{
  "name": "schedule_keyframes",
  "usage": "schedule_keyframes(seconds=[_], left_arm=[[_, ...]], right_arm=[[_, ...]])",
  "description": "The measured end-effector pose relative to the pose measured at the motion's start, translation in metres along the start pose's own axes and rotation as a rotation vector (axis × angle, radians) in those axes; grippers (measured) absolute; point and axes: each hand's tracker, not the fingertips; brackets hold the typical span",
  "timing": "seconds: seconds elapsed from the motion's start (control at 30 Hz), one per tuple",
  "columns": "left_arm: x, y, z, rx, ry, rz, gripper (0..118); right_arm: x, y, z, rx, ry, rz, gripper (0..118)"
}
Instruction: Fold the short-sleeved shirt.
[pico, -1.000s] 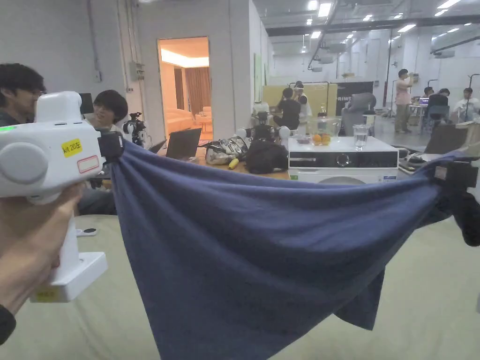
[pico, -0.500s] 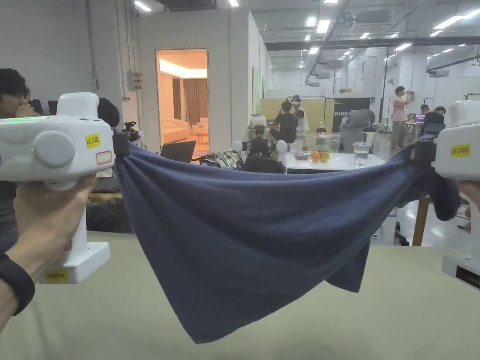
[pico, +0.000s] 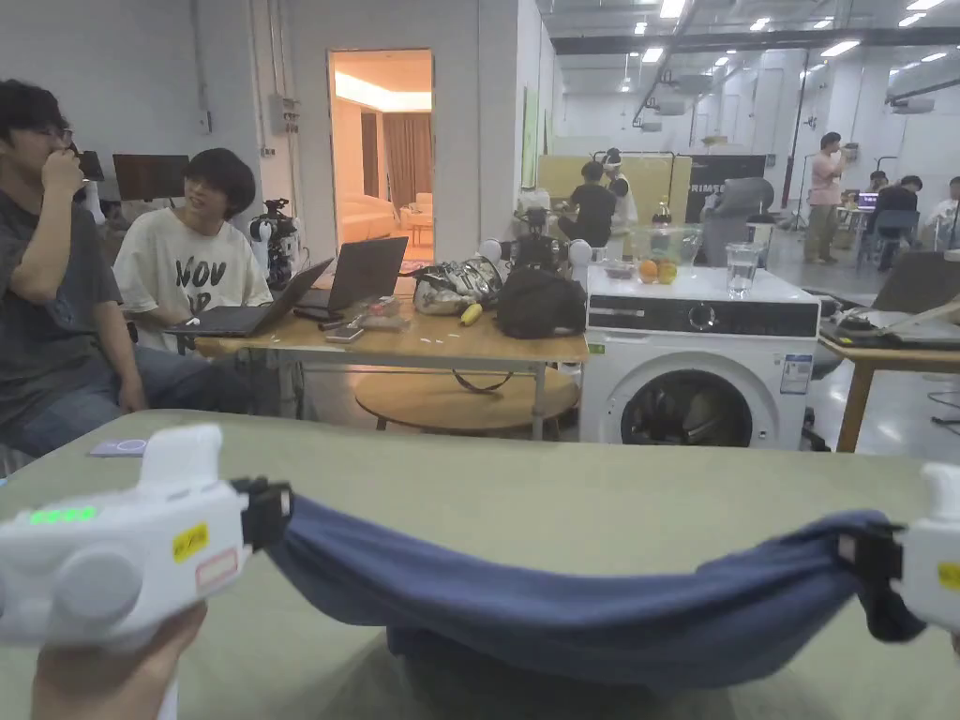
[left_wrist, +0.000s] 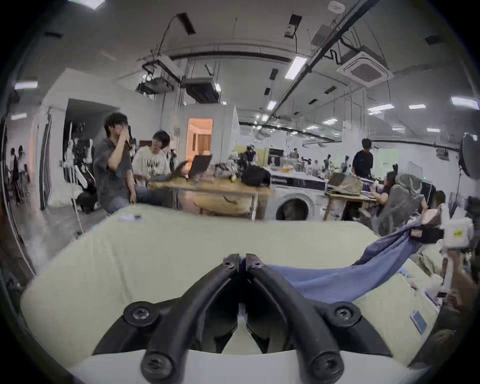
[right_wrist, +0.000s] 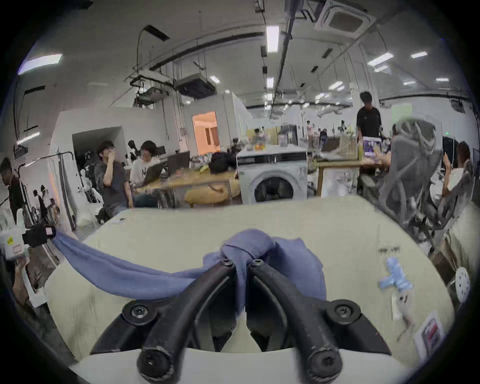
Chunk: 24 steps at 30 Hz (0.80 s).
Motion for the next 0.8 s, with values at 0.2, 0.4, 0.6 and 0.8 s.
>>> schedule_keyframes(seconds=[0.2, 0.4, 0.6, 0.8], left_arm=[[-0.019, -0.106, 0.082, -0.135, 0.007, 0.138, 0], [-0.037, -0.164, 0.114, -0.327, 0.021, 0.129, 0], [-0.050, -0.177, 0.123, -0.350, 0.017, 0.174, 0], [-0.024, -0.157, 0.137, -0.203, 0.049, 0.030, 90]], right_arm=[[0.023, -0.136, 0.070, -0.159, -0.052, -0.066, 1], [0.035, -0.202, 0.109, -0.236, -0.062, -0.140, 1], [0.033, -0.217, 0.120, -0.242, -0.076, -0.105, 1], [0.022, -0.215, 0.142, -0.121, -0.086, -0.025, 92]])
